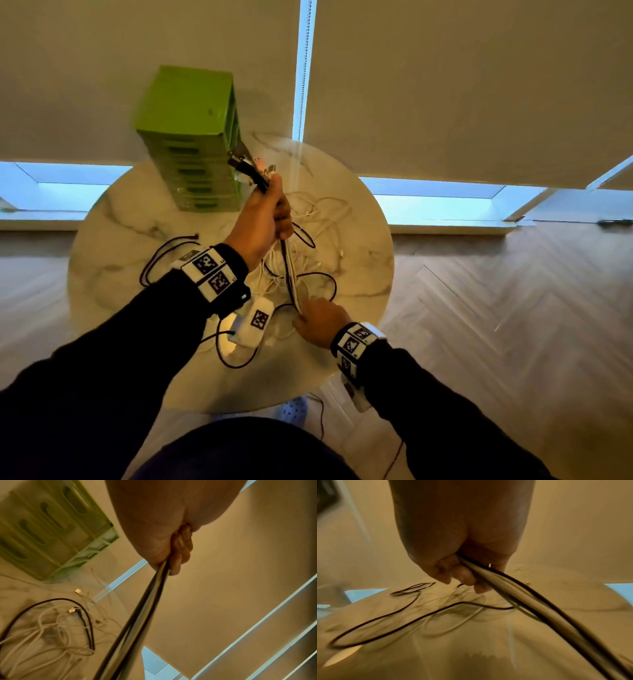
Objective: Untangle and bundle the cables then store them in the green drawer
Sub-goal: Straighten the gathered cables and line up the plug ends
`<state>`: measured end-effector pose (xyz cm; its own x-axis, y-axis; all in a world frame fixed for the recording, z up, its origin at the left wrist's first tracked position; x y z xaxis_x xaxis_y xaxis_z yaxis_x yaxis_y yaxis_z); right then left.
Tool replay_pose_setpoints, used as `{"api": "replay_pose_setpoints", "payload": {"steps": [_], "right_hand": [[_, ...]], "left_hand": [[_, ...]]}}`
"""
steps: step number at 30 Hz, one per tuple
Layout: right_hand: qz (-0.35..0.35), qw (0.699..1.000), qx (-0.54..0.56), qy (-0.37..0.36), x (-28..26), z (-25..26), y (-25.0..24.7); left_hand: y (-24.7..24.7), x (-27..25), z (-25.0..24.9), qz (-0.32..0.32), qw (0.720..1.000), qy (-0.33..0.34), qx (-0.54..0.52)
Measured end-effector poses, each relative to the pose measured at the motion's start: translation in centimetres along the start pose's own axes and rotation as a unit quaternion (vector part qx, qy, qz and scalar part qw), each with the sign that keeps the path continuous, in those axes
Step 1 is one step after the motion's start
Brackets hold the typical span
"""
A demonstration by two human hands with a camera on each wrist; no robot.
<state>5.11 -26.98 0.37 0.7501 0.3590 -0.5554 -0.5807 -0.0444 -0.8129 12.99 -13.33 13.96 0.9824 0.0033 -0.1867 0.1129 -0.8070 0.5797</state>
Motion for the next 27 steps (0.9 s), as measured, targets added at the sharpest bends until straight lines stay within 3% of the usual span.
{"api": "replay_pose_setpoints", "payload": {"steps": [4, 7, 9, 11, 15, 18, 22, 27], "right_hand": [[0.060, 0.992, 0.067, -0.087, 0.5, 1.8, 1.2], [0.101, 0.968, 0.157, -0.165, 0.9, 1.1, -0.8], [0.057, 0.961, 0.198, -0.184, 2.3, -0.5, -3.0], [-0.017, 0.962, 0.225, -0.157, 4.8, -2.9, -5.6], [-0.113, 0.976, 0.185, 0.002, 10.4, -9.3, -8.4], [-0.064, 0.990, 0.092, 0.090, 13.6, -12.8, -7.1], [-0.031, 0.997, -0.004, 0.073, 15.3, -13.1, -6.0], [-0.184, 0.982, -0.012, -0.048, 15.1, -12.3, -8.0]], "left_hand": [[-2.4, 0.6, 0.8, -0.034, 0.999, -0.010, 0.011], [-4.8, 1.8, 0.2, -0.066, 0.998, -0.009, 0.010], [-5.9, 2.6, 0.0, -0.072, 0.997, -0.009, 0.009], [-6.6, 3.5, 0.0, -0.072, 0.997, -0.011, 0.017], [-6.9, 4.8, 1.0, -0.060, 0.997, -0.025, 0.043], [-7.0, 5.5, 2.1, -0.049, 0.996, -0.038, 0.058], [-7.0, 6.3, 3.2, -0.046, 0.995, -0.055, 0.074], [-7.5, 6.7, 4.1, -0.042, 0.993, -0.065, 0.085]]}}
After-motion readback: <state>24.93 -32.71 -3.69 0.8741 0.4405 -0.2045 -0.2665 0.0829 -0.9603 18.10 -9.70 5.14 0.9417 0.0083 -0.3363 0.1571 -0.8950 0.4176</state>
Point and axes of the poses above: each hand's wrist, its own x-axis towards the middle knuckle, its own y-axis out of the palm, z = x × y, the point moved 5 cm from there along x, towards the middle knuckle, and after that the axes turned 12 degrees about -x, right-handed, at the moved point
